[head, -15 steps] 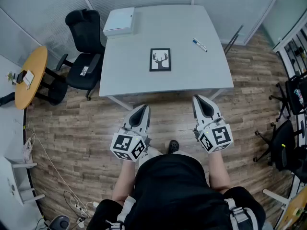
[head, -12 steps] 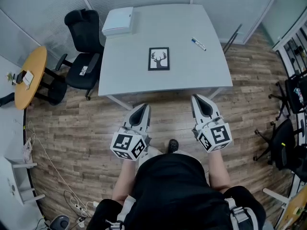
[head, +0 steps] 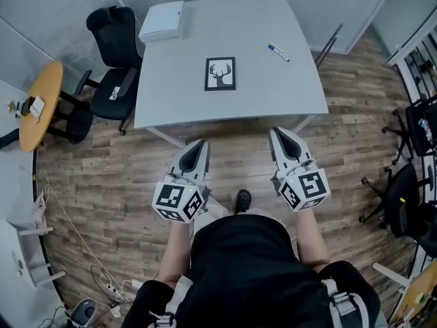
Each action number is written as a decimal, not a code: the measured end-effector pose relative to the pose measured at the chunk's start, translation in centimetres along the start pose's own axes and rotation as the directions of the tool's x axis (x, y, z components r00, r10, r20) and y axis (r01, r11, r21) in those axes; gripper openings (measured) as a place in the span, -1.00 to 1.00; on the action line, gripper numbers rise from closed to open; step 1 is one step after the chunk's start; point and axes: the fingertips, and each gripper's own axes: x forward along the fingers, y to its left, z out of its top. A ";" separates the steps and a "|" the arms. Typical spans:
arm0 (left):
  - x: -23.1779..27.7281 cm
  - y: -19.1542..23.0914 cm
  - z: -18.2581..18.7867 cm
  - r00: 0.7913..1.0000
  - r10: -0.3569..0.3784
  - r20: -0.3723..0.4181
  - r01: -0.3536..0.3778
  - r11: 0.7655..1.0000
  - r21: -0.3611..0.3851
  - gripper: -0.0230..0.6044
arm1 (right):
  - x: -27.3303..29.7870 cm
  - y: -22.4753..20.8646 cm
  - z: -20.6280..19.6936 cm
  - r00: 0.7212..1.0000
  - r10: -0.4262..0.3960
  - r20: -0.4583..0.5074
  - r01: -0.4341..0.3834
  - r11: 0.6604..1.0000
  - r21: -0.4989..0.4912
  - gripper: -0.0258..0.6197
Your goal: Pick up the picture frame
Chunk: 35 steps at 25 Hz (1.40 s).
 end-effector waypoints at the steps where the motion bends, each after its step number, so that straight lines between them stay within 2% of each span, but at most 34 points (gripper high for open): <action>1: -0.1 0.3 -0.1 1.000 0.011 0.000 -0.011 1.000 -0.005 -0.85 | -0.1 -0.2 -0.2 1.000 0.001 -0.003 -0.001 1.000 0.006 -0.87; 7: 0.2 2.2 -0.7 0.999 0.038 -0.017 -0.038 0.999 -0.029 -0.85 | 1.4 -1.0 -1.6 0.999 -0.018 -0.032 0.019 1.000 0.022 -0.87; 11: 1.5 3.9 -1.0 0.999 0.028 -0.029 -0.029 0.999 -0.043 -0.85 | 3.7 -1.0 -1.9 0.999 -0.019 -0.044 0.020 0.999 0.028 -0.87; 20: 7.1 10.4 2.7 0.999 -0.037 -0.010 0.036 0.998 -0.045 -0.85 | 12.2 -1.3 -0.1 0.998 -0.050 -0.043 0.050 0.999 0.007 -0.87; 27: 11.6 16.6 5.5 0.995 -0.096 -0.019 0.096 0.994 -0.045 -0.85 | 19.7 -1.9 1.5 0.994 -0.104 -0.032 0.105 0.994 0.018 -0.82; 35: 15.1 22.7 6.1 0.983 -0.176 -0.059 0.172 0.983 -0.059 -0.85 | 26.1 -2.1 0.1 0.980 -0.192 -0.055 0.195 0.979 0.055 -0.75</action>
